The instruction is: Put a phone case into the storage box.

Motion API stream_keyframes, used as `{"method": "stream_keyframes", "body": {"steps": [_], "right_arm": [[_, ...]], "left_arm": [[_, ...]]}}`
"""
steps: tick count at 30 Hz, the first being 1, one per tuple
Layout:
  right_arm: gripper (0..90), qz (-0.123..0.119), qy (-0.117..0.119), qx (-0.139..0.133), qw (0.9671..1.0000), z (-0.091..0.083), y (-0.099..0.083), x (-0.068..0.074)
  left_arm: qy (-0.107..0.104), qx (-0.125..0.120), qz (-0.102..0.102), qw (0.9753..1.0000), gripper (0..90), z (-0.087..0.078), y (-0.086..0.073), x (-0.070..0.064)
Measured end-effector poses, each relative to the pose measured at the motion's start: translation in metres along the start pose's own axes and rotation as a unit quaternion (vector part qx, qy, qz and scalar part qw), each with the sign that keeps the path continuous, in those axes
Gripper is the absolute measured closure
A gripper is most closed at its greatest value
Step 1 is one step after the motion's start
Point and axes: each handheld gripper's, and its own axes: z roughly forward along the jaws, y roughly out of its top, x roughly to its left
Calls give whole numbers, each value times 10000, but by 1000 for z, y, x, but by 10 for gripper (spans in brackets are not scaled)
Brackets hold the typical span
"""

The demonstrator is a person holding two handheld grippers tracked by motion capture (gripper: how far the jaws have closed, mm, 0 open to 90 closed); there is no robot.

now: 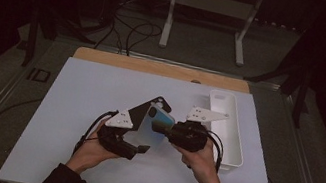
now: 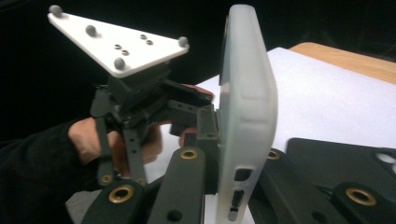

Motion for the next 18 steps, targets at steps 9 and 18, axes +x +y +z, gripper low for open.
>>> {"method": "stream_keyframes", "body": {"steps": [9, 18], "right_arm": [[866, -37, 434, -66, 9990, 2, -1, 2], [849, -68, 473, -74, 9988, -3, -2, -2]], "left_arm": [[-473, -199, 34, 9987, 368, -1, 0, -2], [-619, -208, 196, 9977, 554, -2, -1, -2]]}}
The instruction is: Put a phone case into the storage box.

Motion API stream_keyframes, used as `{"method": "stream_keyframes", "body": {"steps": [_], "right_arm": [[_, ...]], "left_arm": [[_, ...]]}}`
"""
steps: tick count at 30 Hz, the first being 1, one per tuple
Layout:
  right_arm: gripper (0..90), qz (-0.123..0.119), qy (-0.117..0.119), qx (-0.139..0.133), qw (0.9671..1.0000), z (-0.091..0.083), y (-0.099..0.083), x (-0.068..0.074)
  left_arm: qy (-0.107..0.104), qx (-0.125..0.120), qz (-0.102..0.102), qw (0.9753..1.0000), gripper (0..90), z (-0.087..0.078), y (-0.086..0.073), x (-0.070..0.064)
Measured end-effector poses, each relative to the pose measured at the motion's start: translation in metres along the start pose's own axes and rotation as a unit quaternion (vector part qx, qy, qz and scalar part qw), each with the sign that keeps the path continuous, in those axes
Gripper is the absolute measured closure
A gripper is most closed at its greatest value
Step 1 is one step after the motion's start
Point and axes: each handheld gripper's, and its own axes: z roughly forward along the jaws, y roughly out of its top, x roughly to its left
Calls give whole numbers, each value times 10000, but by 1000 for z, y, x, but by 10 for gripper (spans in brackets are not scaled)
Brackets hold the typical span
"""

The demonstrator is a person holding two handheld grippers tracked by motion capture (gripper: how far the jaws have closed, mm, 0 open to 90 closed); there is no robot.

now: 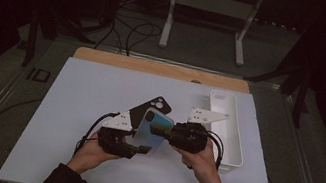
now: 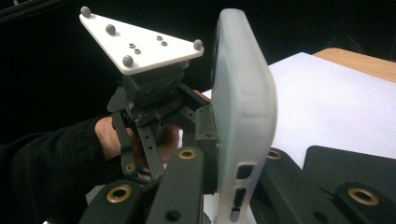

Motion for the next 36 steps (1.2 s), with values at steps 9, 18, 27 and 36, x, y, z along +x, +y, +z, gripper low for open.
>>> {"method": "stream_keyframes", "body": {"steps": [9, 18, 27, 36], "right_arm": [[606, -248, -316, 131, 9991, -1, 0, 1], [343, -308, -609, 241, 9974, 8, -1, 3], [243, -240, -940, 316, 9948, 6, -1, 3], [197, -107, -1205, 360, 9920, 6, -1, 2]], "left_arm": [[-154, 76, 36, 9998, 747, 2, -2, 2], [82, 101, 171, 9998, 806, 3, -1, -1], [303, 62, 37, 9995, 807, -1, -3, 3], [661, 48, -87, 9978, 807, -1, -4, 6]]}}
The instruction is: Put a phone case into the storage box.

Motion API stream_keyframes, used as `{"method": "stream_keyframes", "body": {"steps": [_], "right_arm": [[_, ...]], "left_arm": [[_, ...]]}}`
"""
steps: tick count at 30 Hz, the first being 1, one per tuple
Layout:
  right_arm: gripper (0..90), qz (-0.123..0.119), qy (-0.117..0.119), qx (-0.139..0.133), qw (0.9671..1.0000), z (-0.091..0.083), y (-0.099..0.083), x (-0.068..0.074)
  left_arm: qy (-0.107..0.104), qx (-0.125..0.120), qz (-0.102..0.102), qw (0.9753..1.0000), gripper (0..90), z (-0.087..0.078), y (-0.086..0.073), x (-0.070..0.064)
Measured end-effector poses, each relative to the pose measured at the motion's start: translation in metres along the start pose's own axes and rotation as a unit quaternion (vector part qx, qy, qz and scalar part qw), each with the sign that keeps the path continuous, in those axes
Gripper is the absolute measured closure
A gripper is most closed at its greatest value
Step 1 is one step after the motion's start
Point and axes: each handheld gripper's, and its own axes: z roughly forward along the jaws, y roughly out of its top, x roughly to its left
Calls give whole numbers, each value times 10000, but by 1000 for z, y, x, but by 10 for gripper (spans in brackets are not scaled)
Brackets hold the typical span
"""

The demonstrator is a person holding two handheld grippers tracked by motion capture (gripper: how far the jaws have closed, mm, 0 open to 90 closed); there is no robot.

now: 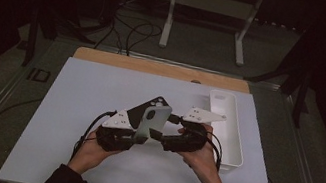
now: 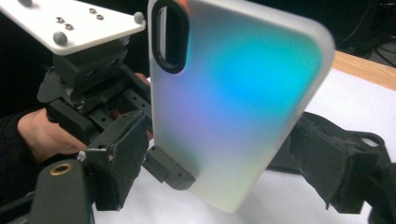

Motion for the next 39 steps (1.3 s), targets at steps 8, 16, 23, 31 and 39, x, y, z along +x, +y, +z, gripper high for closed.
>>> {"method": "stream_keyframes", "body": {"steps": [8, 16, 23, 31, 39], "right_arm": [[187, 254, -312, -85, 9992, 1, 3, -3], [187, 485, -520, -222, 9972, 4, 11, 0], [187, 676, -700, -251, 9949, 9, 17, 3], [167, 803, -852, -247, 9928, 20, 20, 7], [159, 896, -994, -372, 9903, 27, 19, 7]], "left_arm": [[277, 26, -84, 9996, 807, 1, -1, 1], [536, 116, -141, 9984, 807, 5, -1, 0], [668, 188, -157, 9975, 807, 8, -1, -1], [636, 228, -178, 9976, 808, 14, -2, -3], [555, 199, -233, 9980, 806, 18, -2, -6]]}}
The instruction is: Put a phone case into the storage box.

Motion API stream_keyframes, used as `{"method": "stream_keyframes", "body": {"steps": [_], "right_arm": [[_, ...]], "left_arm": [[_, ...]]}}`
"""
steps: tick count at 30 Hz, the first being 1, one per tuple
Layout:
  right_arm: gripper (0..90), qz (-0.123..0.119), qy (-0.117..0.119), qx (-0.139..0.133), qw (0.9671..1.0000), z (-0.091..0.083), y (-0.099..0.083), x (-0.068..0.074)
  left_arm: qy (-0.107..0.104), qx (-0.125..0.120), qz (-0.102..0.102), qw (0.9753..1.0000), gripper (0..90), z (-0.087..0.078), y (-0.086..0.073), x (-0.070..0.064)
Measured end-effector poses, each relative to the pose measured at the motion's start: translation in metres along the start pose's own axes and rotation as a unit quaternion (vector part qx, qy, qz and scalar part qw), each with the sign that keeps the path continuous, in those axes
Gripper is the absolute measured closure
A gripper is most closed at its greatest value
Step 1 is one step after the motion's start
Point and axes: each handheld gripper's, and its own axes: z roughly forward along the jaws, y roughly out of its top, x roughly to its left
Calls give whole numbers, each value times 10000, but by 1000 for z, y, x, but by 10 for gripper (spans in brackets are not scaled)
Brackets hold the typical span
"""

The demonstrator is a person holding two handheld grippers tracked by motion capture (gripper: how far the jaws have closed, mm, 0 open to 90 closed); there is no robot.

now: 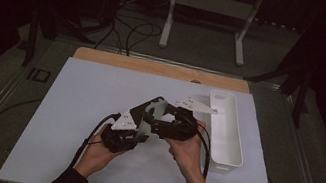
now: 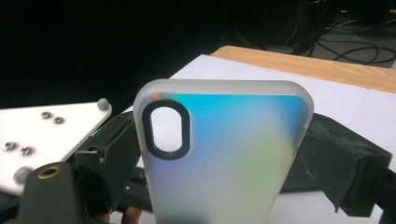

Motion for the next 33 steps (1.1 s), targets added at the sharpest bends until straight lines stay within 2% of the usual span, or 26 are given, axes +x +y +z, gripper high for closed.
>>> {"method": "stream_keyframes", "body": {"steps": [7, 12, 13, 14, 15, 17, 24, 25, 27, 28, 31, 33], "right_arm": [[169, -260, -117, -96, 9995, 1, -2, 5], [171, -236, -63, -107, 9996, 0, -2, 4], [171, -233, -78, -84, 9997, 0, -3, 3], [171, -233, -78, -84, 9997, 0, -3, 3], [171, -221, -79, -85, 9997, 0, -3, 2], [171, -229, -92, -78, 9997, 0, -3, 2], [171, -217, -159, -44, 9996, 1, -3, -3], [171, -169, -205, -37, 9996, 0, -3, -6], [170, -181, -199, -37, 9996, 0, -4, -6], [170, -189, -201, -28, 9996, 0, -3, -6], [170, -228, -207, -13, 9995, 0, -3, -7], [170, -235, -206, -15, 9995, -1, -3, -7]], "left_arm": [[35, -4, 28, 10000, 803, 2, -1, 0], [124, -76, 37, 9999, 790, -1, 0, 1], [119, -123, -51, 9998, 664, -3, 0, 3], [119, -123, -51, 9998, 615, -3, 0, 3], [118, -166, -181, 9996, 577, -7, 0, 6], [141, -190, -173, 9996, 558, -9, -1, 7], [428, -323, -154, 9984, 340, -21, -7, 9], [537, -391, -209, 9976, 318, -26, -9, 11], [534, -464, -246, 9972, 317, -30, -11, 14], [619, -479, -257, 9966, 302, -32, -13, 14], [743, -489, -256, 9957, 200, -37, -18, 17], [841, -513, -267, 9948, 171, -42, -22, 19]]}}
